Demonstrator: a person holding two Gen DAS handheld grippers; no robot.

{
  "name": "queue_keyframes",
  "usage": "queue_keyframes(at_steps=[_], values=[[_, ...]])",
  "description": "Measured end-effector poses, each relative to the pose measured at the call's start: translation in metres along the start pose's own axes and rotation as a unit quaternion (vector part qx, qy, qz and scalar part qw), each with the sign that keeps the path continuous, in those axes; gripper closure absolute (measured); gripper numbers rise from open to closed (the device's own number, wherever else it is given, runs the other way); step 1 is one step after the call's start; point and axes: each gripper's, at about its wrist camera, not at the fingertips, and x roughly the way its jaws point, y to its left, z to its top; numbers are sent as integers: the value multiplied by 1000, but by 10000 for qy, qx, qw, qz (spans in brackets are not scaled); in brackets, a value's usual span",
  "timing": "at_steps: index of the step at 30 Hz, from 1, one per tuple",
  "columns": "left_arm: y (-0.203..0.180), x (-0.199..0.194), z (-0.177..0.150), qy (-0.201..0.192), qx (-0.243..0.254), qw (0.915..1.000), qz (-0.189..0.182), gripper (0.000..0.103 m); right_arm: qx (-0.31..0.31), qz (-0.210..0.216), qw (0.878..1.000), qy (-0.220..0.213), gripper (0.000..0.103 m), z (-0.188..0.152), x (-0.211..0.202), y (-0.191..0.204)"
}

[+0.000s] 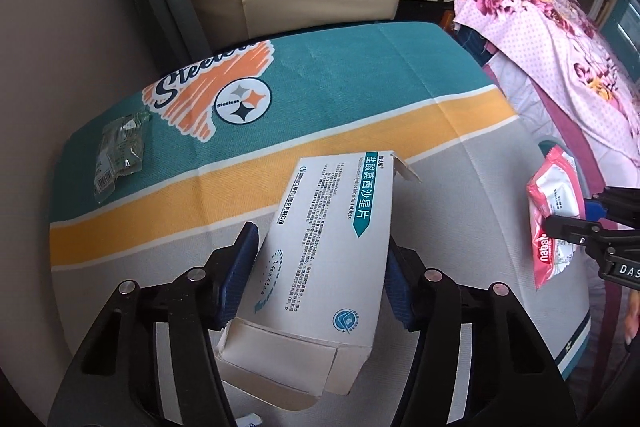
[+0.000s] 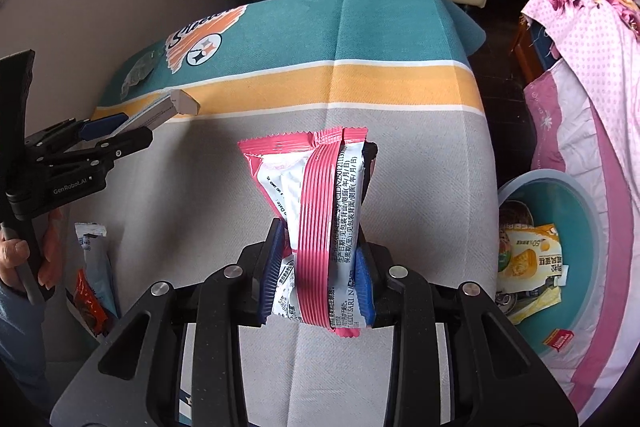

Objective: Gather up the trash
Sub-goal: 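Grasp the white medicine box with the left gripper while the right gripper grasps the pink-striped snack packet, then carry the box and packet over the teal bin and open the left gripper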

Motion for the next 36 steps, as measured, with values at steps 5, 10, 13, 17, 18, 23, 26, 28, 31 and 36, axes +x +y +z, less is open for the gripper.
queue_keyframes(at_steps=[5, 10, 13, 17, 18, 23, 26, 28, 31, 36], values=[[-32, -6, -14, 17, 74, 9998, -193, 77, 108, 28, 9999, -119, 72, -15, -16, -13], [-51, -1, -35, 147, -56, 9995, -273, 78, 180, 33, 9996, -202, 72, -31, -29, -25], [-56, -3, -42, 146, -110, 9995, -276, 78, 217, 49, 9996, -199, 72, -38, -32, -30], [-54, 0, -48, 184, -124, 9997, 44, 71, 195, 89, 9996, -195, 72, -43, -32, -28], [-52, 4, -49, 237, -146, 9995, 168, 71, 178, 98, 9996, -203, 72, -44, -33, -27], [-35, 21, -62, 518, -465, 9974, 210, 81, 101, 98, 9996, -253, 72, -45, -33, -21], [-35, 11, -67, 427, -559, 9974, 175, 82, 77, 90, 9995, -291, 73, -47, -35, -21], [-41, 1, -67, 325, -548, 9978, 180, 83, 98, 110, 9994, -321, 73, -48, -36, -24], [-57, -14, -66, 207, -487, 9986, 77, 83, 132, 128, 9991, -390, 73, -52, -41, -30], [-99, -30, -59, 67, -225, 9995, -191, 82, 260, 127, 9981, -546, 73, -60, -55, -50]])
